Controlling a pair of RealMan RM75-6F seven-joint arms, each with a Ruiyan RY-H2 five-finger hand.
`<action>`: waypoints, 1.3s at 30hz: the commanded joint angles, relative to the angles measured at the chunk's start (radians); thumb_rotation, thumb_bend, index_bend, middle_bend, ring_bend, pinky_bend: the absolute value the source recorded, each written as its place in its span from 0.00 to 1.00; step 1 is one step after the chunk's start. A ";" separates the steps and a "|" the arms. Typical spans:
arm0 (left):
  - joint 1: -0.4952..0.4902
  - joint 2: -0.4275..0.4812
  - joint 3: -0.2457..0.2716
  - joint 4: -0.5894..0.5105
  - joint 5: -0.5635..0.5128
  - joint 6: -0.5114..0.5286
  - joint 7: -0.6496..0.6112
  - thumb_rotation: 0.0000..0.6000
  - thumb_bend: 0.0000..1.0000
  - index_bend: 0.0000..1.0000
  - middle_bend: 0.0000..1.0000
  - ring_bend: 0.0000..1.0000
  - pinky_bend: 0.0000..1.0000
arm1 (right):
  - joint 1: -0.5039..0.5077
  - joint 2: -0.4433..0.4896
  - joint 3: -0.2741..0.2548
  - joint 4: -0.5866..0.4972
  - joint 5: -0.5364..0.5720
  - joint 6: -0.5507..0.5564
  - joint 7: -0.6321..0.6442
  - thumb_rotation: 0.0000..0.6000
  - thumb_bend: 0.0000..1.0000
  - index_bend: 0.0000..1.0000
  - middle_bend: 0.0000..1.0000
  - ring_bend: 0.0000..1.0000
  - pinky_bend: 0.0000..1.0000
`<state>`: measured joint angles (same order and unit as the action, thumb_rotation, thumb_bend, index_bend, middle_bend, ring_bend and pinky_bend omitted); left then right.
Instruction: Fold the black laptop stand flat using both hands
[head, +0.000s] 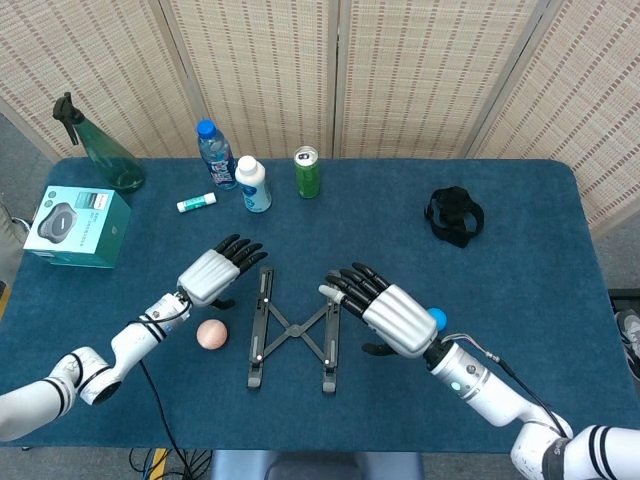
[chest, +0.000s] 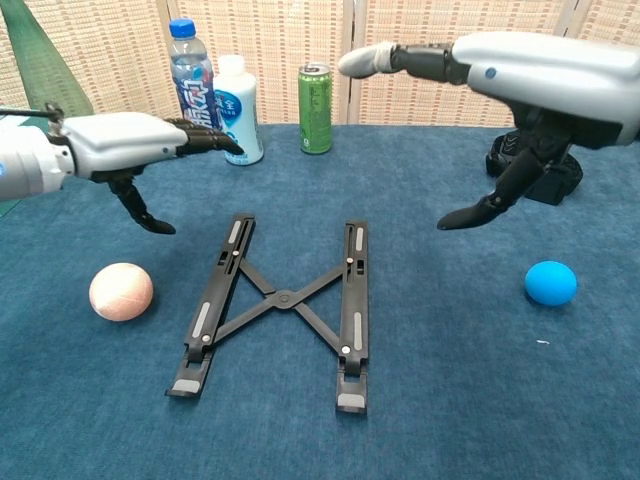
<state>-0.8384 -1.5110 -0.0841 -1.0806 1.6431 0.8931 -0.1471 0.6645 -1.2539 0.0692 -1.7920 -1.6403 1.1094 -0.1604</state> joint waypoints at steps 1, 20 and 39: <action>-0.021 -0.052 0.025 0.062 0.007 -0.009 -0.051 1.00 0.14 0.00 0.03 0.00 0.00 | -0.003 -0.036 -0.007 0.047 -0.020 0.009 -0.045 1.00 0.00 0.00 0.05 0.00 0.00; -0.021 -0.138 0.083 0.177 -0.006 0.027 -0.168 1.00 0.14 0.00 0.03 0.00 0.00 | -0.021 -0.197 -0.029 0.287 -0.093 0.074 -0.123 1.00 0.00 0.00 0.00 0.00 0.00; -0.006 -0.154 0.112 0.172 -0.018 0.042 -0.152 1.00 0.14 0.00 0.02 0.00 0.00 | -0.005 -0.265 0.003 0.356 -0.055 0.068 -0.139 1.00 0.00 0.00 0.00 0.00 0.00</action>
<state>-0.8441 -1.6634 0.0273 -0.9104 1.6249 0.9353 -0.2998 0.6594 -1.5188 0.0727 -1.4362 -1.6956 1.1766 -0.3004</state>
